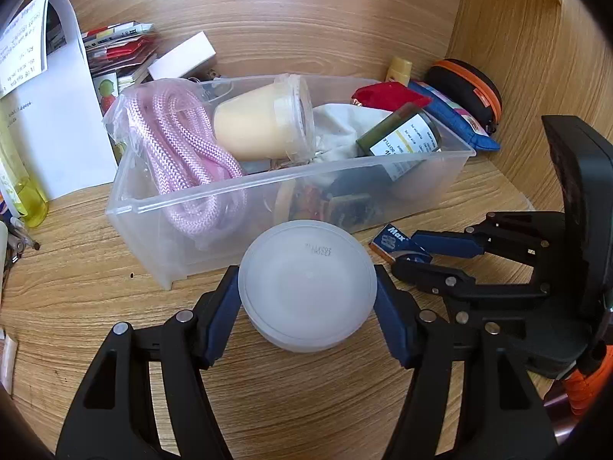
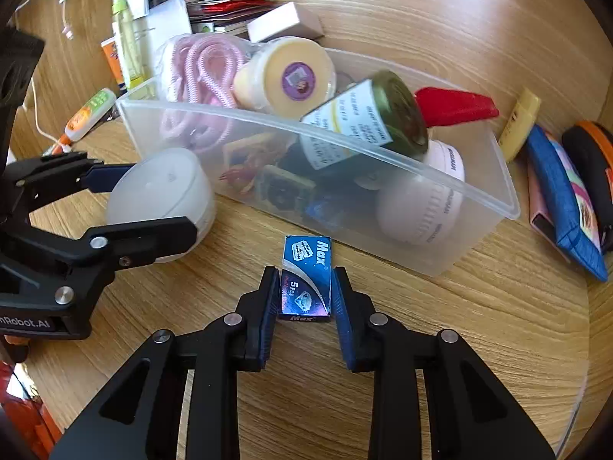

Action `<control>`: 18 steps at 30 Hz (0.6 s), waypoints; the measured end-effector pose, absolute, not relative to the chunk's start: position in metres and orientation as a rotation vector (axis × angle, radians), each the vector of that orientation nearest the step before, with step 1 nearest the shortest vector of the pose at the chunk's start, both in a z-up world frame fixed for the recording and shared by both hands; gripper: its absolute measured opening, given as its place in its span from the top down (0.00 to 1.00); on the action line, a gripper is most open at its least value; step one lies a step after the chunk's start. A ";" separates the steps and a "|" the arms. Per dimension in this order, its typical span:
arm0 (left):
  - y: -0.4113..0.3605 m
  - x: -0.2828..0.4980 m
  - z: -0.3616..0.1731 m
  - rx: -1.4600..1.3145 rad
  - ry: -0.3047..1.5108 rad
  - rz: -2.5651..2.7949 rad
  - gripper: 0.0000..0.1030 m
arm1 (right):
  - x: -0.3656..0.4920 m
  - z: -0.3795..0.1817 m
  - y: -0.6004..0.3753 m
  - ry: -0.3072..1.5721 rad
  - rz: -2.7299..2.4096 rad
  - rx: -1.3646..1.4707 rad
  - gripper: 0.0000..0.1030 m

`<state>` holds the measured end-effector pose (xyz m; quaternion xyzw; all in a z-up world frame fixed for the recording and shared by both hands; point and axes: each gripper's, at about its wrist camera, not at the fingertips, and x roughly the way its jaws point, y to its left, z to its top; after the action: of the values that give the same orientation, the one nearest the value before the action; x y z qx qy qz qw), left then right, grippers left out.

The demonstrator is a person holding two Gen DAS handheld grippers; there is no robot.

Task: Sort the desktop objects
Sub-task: 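Grasp the white round container with the left gripper while the right gripper grasps the blue Max box, then carry the white container and Max box over the clear box and release both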

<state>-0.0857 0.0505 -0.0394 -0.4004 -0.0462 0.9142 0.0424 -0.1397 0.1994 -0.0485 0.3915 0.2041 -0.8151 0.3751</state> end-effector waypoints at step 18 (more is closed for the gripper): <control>0.029 -0.071 0.004 -1.052 -0.194 2.876 0.37 | -0.126 0.009 0.247 0.311 -2.192 0.858 0.76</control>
<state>-0.0714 0.0287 0.0039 -0.3427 -0.0633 0.9366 0.0367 -0.1256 0.2468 0.0087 0.3349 0.1215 -0.8562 0.3741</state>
